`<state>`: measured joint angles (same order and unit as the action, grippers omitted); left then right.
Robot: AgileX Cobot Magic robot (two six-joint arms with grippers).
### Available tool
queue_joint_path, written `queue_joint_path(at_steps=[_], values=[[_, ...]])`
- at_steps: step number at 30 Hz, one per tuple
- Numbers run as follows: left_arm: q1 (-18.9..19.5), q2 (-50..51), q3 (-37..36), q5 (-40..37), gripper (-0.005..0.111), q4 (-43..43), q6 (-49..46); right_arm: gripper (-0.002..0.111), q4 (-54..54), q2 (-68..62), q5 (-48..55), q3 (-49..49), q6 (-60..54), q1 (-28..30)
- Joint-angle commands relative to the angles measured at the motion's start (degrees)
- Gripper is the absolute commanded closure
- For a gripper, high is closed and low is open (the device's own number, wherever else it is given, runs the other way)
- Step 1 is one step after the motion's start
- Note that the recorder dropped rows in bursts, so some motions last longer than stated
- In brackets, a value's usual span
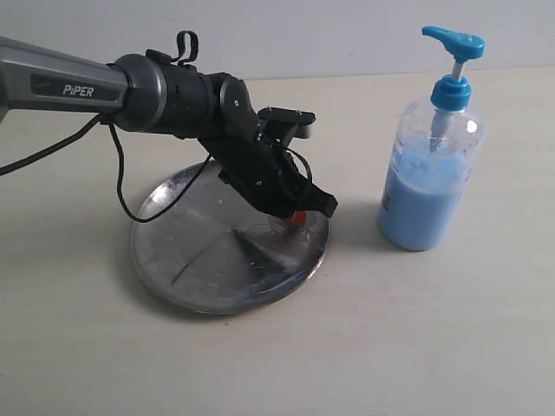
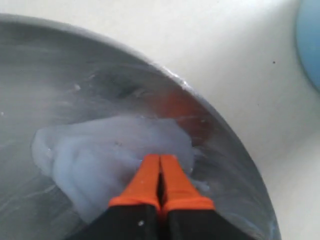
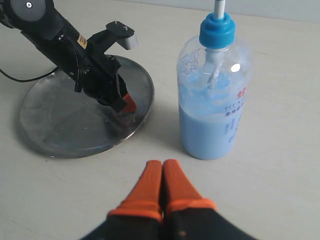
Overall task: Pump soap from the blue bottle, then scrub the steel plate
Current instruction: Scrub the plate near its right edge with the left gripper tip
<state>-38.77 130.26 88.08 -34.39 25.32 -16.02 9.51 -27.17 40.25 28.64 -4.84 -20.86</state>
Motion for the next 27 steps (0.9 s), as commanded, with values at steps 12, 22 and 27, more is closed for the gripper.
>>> queue_joint_path(at_steps=[12, 22, 27], values=[[2.22, 2.46, -1.36, 1.18, 0.107, -7.28, 0.43, 0.108, 0.38, 0.48, -0.07, 0.26, -0.31, 0.18], [2.09, 2.46, -1.36, -6.99, 0.107, -8.70, 0.43, 0.108, 0.38, 0.48, -0.07, 0.26, -0.31, 0.18], [2.10, 2.46, -1.36, -10.21, 0.107, -7.86, 0.43, 0.108, 0.38, 0.48, -0.07, 0.26, -0.31, 0.18]])
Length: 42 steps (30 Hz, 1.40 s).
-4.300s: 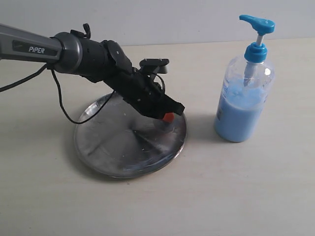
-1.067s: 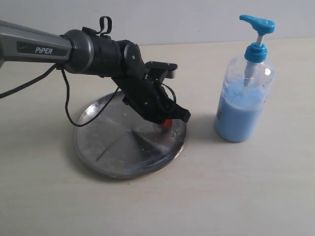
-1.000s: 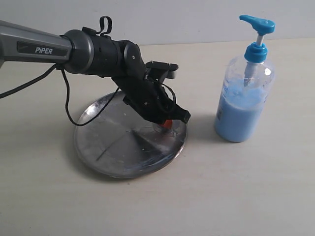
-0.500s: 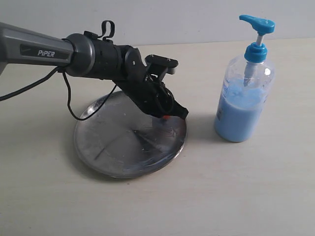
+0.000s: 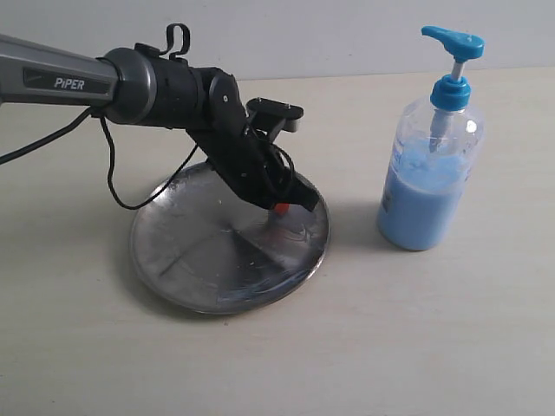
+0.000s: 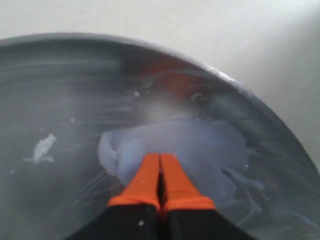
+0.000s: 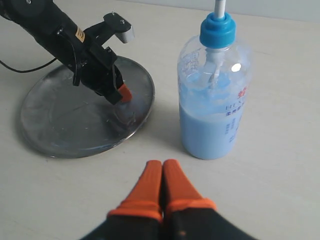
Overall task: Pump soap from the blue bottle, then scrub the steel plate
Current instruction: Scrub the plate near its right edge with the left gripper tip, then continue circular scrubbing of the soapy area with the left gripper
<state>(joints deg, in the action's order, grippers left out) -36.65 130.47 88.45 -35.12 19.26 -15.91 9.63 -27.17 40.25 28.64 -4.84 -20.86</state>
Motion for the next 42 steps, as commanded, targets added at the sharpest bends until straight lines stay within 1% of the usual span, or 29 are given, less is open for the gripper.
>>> queue_joint_path(at_steps=[1, 6, 11, 14, 19, 26, 31, 39, 42], values=[[-0.02, 2.26, -1.72, -10.11, 0.107, -1.72, 0.18, 0.108, 0.26, 0.48, -0.07, 0.26, -0.31, 0.18], [-0.02, 2.26, -1.72, -11.93, 0.107, 1.13, -0.77, 0.108, 0.25, 0.48, 0.05, 0.26, -0.31, 0.18], [-0.02, 2.26, -1.72, -12.04, 0.107, 5.48, -3.20, 0.108, 0.25, 0.48, 0.05, 0.26, -0.31, 0.18], [-0.02, 2.26, -1.72, -10.91, 0.107, 7.28, -3.50, 0.108, 0.25, 0.48, 0.05, 0.26, -0.31, 0.18], [-0.02, 2.26, -1.72, -7.08, 0.107, 7.76, -3.50, 0.108, 0.25, 0.48, 0.05, 0.26, -0.31, 0.18], [-0.02, 2.26, -1.72, -2.91, 0.107, 3.35, -1.19, 0.108, 0.25, 0.48, 0.16, 0.26, -0.31, 0.18], [0.08, 2.26, -1.72, -2.79, 0.107, -3.55, 3.03, 0.108, 0.25, 0.48, 0.16, 0.26, -0.31, 0.18], [0.08, 2.26, -1.72, -3.45, 0.107, -6.43, 3.44, 0.108, 0.25, 0.48, 0.16, 0.26, -0.31, 0.18], [0.08, 2.26, -1.72, -3.60, 0.107, -8.15, 5.77, 0.108, 0.25, 0.48, 0.16, 0.26, -0.31, 0.18]])
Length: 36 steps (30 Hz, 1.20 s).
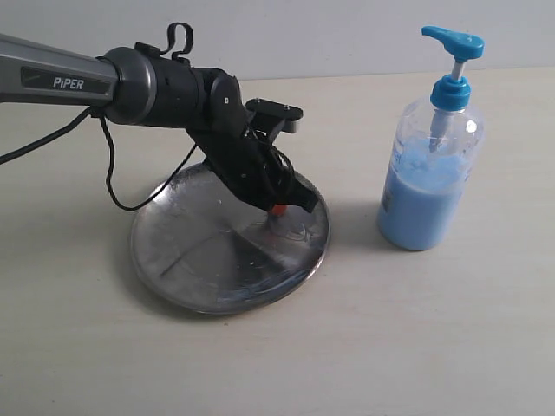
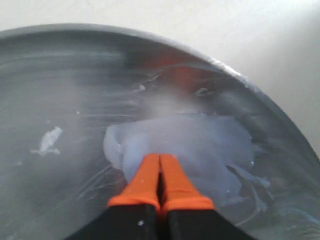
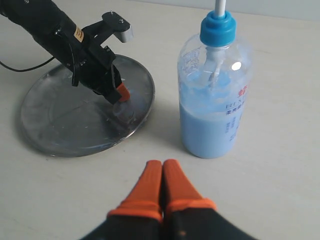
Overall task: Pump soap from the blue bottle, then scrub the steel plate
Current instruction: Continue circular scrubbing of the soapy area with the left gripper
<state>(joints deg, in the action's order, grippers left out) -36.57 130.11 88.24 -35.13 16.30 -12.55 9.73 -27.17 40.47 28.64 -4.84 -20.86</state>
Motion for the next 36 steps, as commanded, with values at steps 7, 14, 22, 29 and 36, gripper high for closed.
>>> queue_joint_path(at_steps=[7, 14, 22, 29, 36], values=[[-0.33, 2.62, -1.51, -6.43, 0.107, -4.53, 2.52, 0.108, 0.15, 0.48, -0.06, 0.26, -0.31, 0.18], [-2.01, 2.62, -1.51, -6.56, 0.107, 0.02, 0.62, 0.108, 0.15, 0.48, -0.06, 0.26, -0.31, 0.18], [-4.13, 2.62, -1.51, -5.17, 0.107, 3.98, -1.49, 0.108, 0.28, 0.48, -0.06, 0.26, -0.31, 0.18], [-4.36, 2.62, -1.51, -5.41, 0.107, 9.60, -4.00, 0.108, 0.28, 0.48, -0.06, 0.26, -0.31, 0.18], [-4.36, 2.62, -1.51, -2.80, 0.107, 7.85, -4.12, 0.108, 0.38, 0.48, -0.06, 0.26, -0.31, 0.18]])
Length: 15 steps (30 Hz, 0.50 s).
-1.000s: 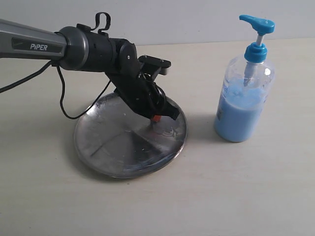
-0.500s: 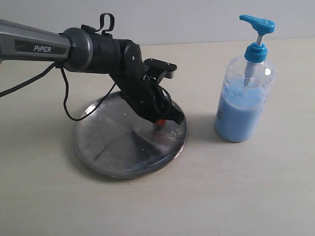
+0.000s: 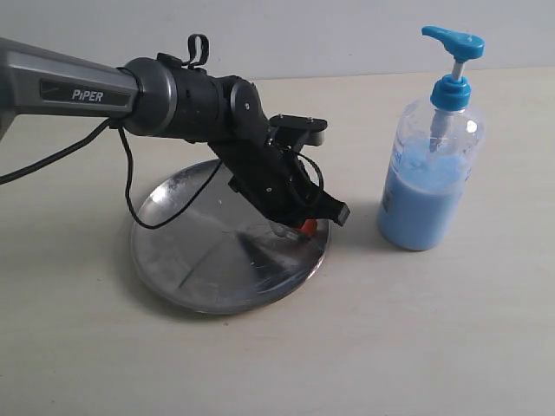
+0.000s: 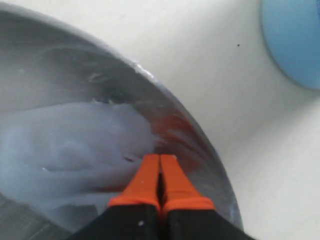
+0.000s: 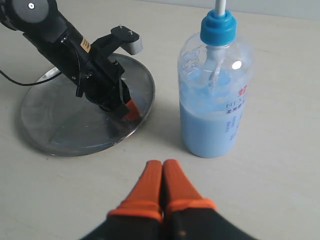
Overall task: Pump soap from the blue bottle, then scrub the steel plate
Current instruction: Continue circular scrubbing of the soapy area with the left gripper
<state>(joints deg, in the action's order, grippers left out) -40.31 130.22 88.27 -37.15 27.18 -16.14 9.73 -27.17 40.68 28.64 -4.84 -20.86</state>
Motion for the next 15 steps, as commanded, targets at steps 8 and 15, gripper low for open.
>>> queue_joint_path(at_steps=[8, 15], values=[[-0.61, 2.51, -1.55, 6.11, 0.107, -6.02, -0.16, 0.108, 0.38, 0.48, -0.27, 0.26, -0.31, 0.18], [1.60, 2.51, -1.55, 5.96, 0.107, -7.42, -0.16, 0.108, 0.38, 0.48, -0.27, 0.26, -0.31, 0.18]])
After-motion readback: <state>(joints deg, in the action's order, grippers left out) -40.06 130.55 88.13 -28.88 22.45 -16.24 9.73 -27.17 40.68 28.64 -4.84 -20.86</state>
